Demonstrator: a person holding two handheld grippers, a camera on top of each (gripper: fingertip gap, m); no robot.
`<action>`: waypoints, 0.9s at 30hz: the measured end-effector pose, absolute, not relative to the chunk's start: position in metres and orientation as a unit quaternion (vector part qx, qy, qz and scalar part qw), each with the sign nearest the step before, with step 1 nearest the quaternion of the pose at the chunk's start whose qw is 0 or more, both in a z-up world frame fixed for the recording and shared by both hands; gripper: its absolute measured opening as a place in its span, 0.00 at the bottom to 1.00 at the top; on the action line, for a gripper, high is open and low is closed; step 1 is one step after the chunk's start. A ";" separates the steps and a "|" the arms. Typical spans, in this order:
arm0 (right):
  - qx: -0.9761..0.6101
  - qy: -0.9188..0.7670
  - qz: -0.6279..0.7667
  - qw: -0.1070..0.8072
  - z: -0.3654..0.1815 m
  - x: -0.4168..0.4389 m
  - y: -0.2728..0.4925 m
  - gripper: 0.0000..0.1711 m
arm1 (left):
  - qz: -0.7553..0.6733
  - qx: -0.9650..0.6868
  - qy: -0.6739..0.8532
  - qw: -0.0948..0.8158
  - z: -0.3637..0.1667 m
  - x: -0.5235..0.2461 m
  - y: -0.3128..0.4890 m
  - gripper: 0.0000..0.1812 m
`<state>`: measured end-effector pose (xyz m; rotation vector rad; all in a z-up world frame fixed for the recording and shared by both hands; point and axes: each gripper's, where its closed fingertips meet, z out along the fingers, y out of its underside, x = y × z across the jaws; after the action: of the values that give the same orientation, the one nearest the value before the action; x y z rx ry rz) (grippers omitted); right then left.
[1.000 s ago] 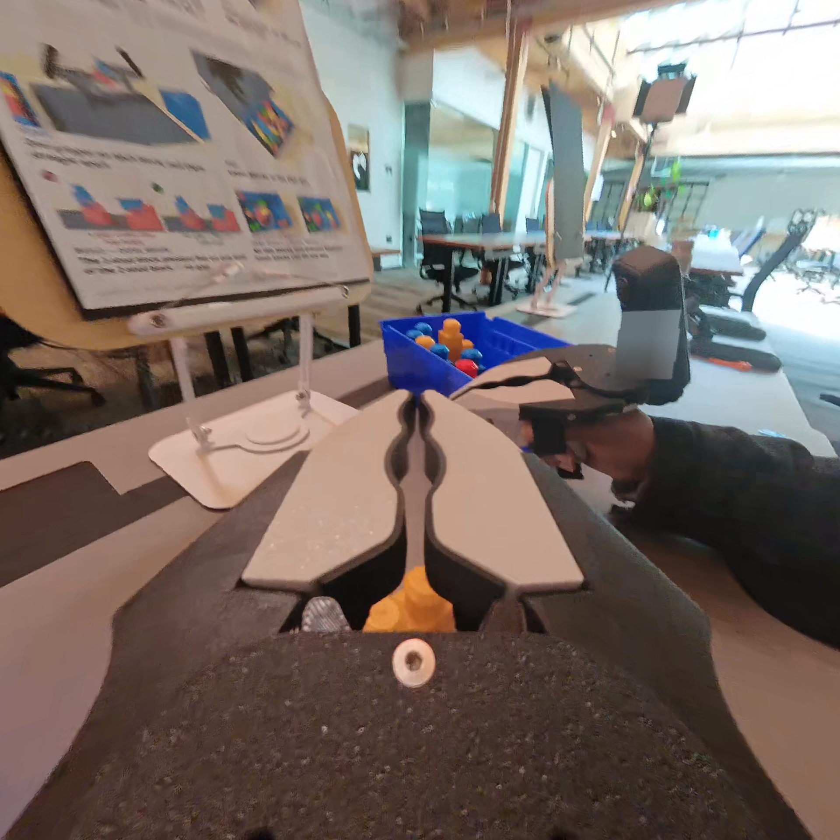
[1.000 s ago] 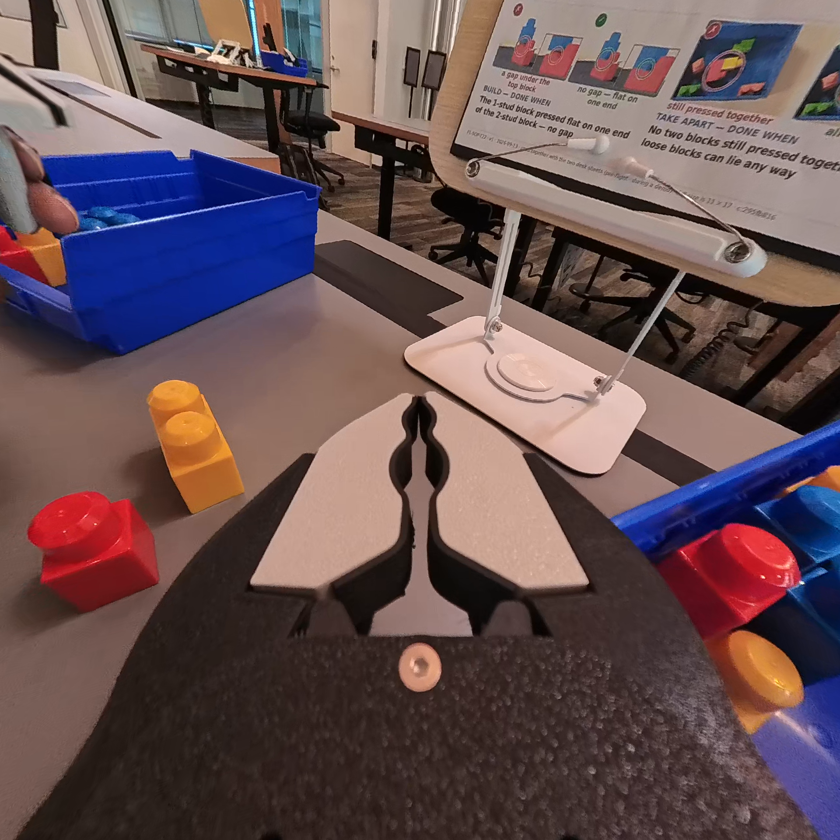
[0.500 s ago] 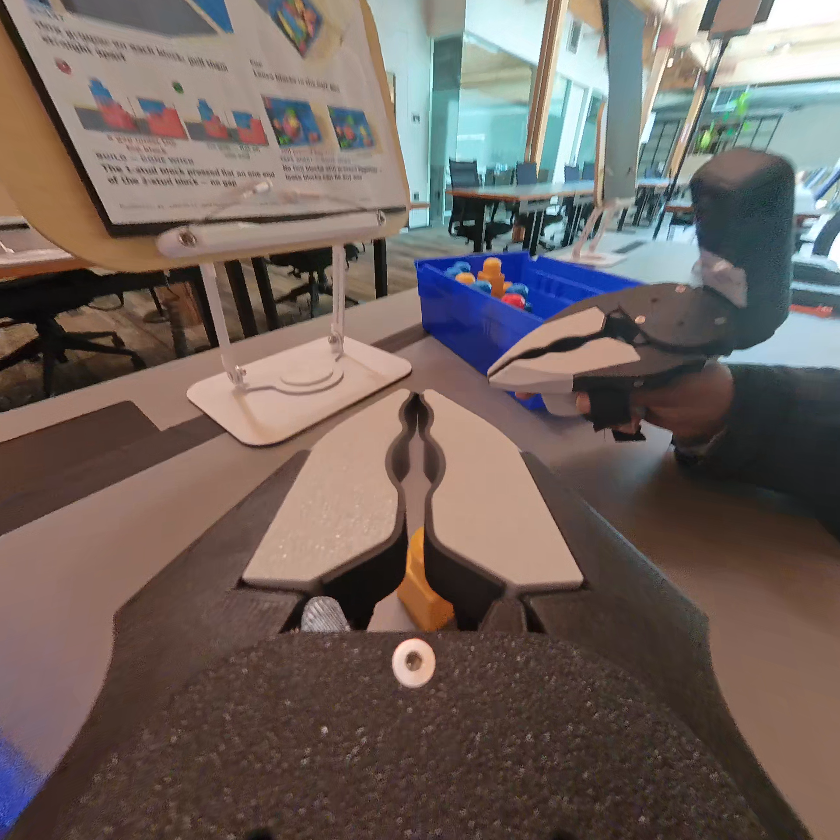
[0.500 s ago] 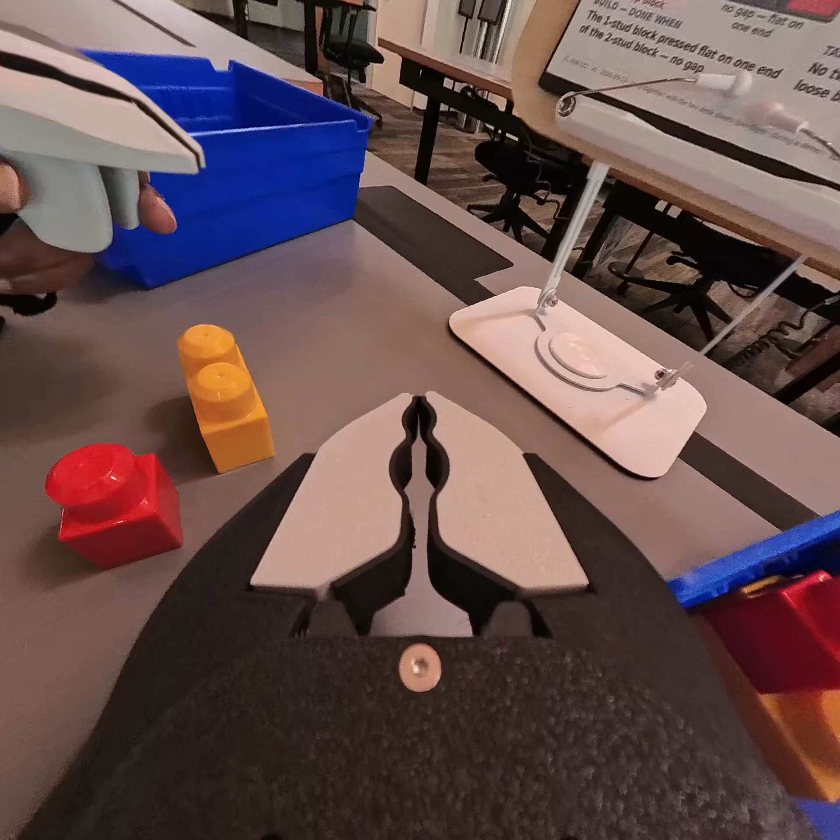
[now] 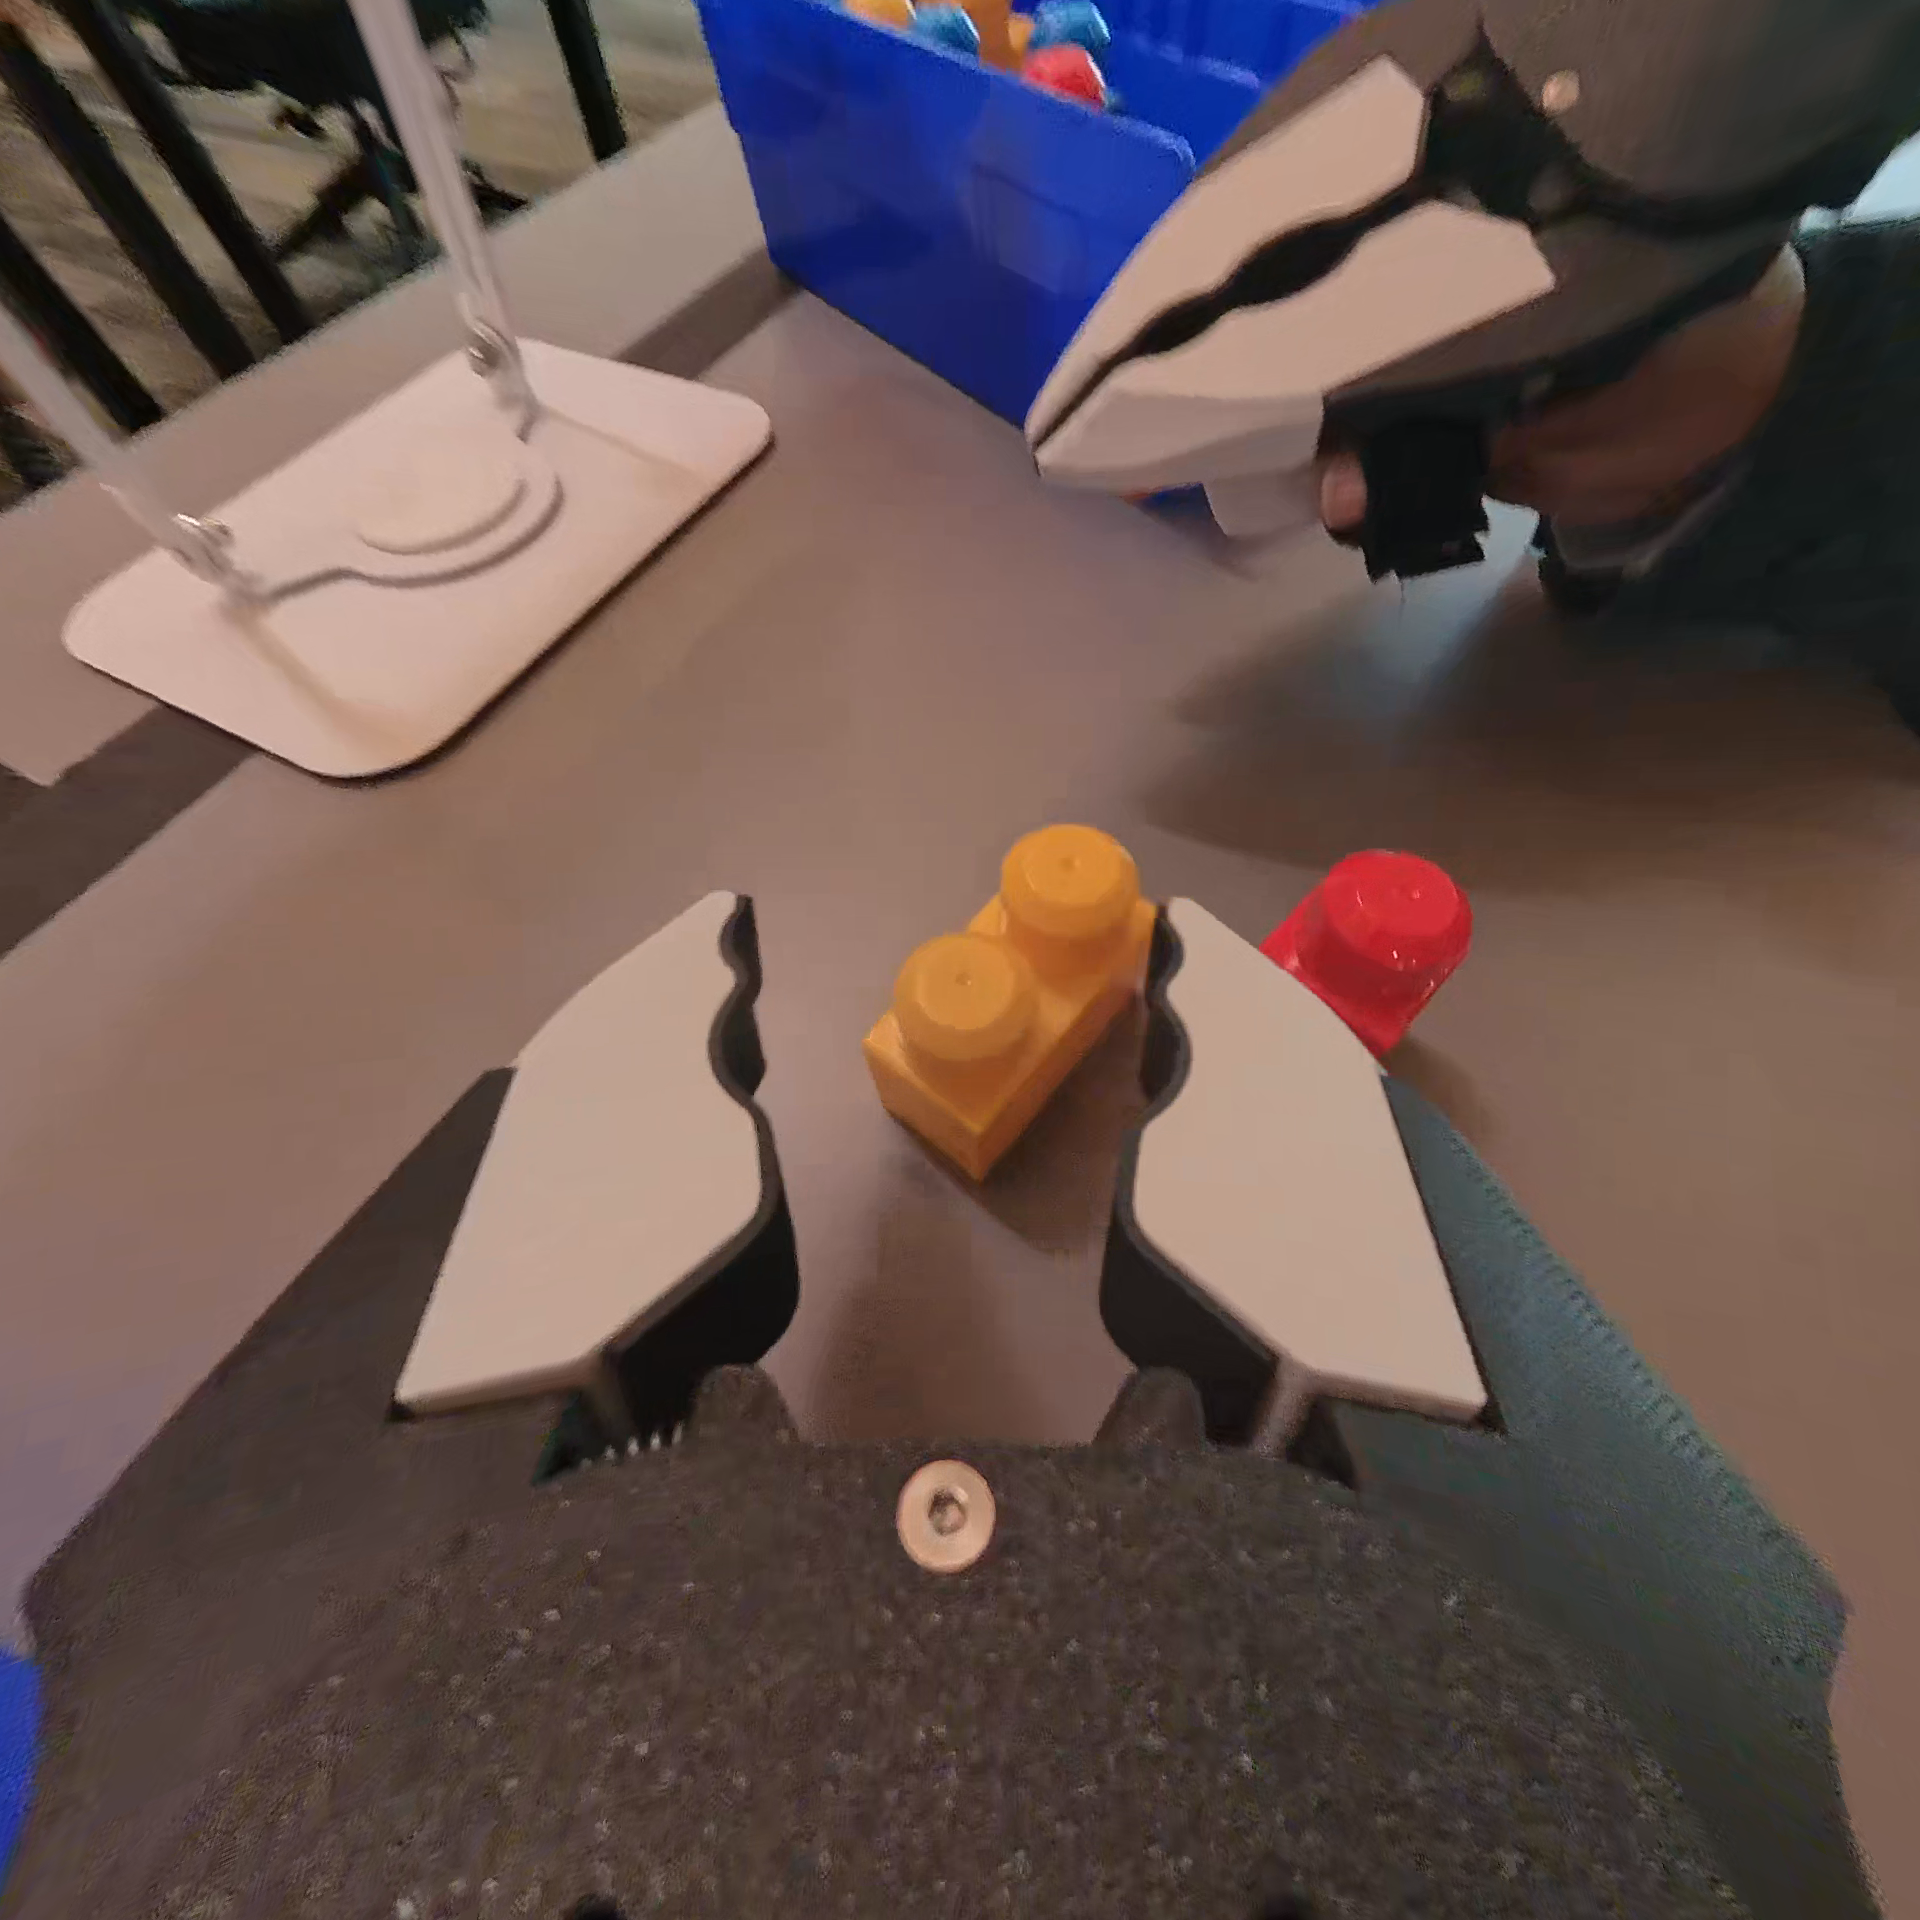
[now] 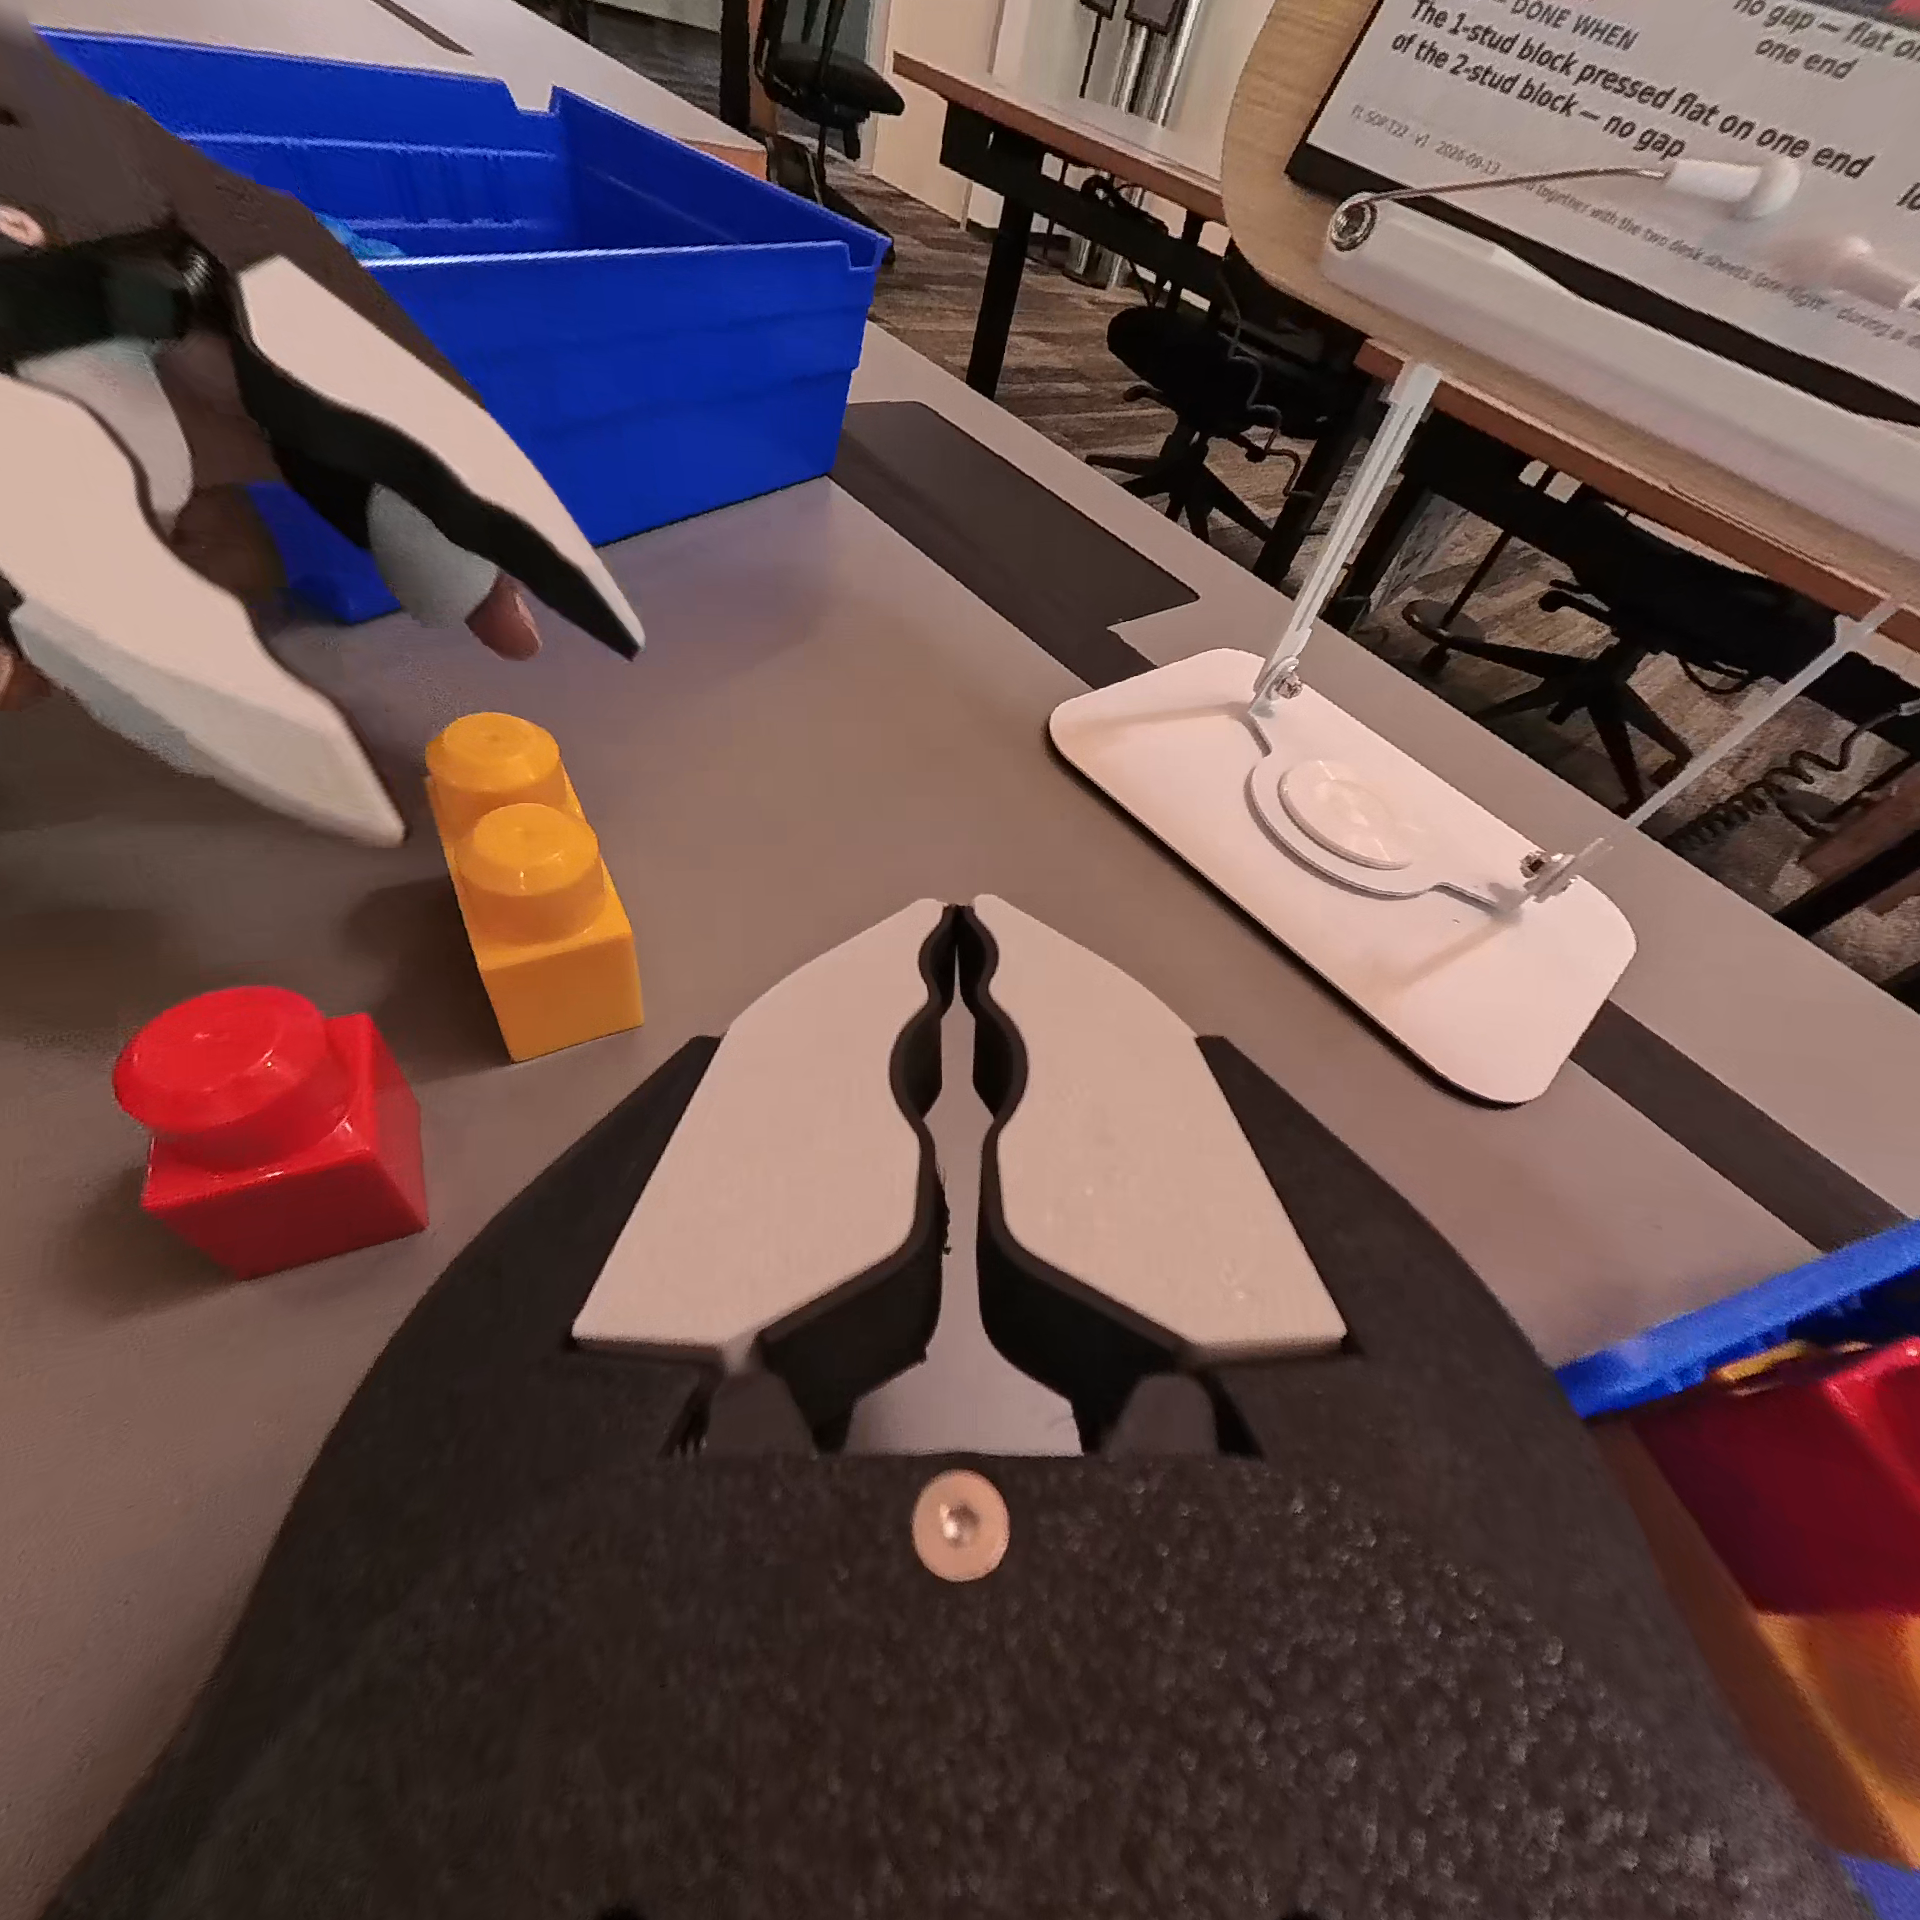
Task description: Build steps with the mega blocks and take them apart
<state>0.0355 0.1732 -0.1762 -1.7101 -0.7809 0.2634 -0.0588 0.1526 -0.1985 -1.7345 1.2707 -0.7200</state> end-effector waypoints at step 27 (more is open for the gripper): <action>-0.688 -0.317 0.233 0.610 -0.149 0.020 0.159 0.01 | -0.498 -0.585 0.382 0.514 -0.120 -0.053 0.145 0.20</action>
<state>0.0204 0.1587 -0.1492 -1.5892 -0.7320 0.5377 -0.0532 0.1453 -0.1204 -1.4056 0.9181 -1.1965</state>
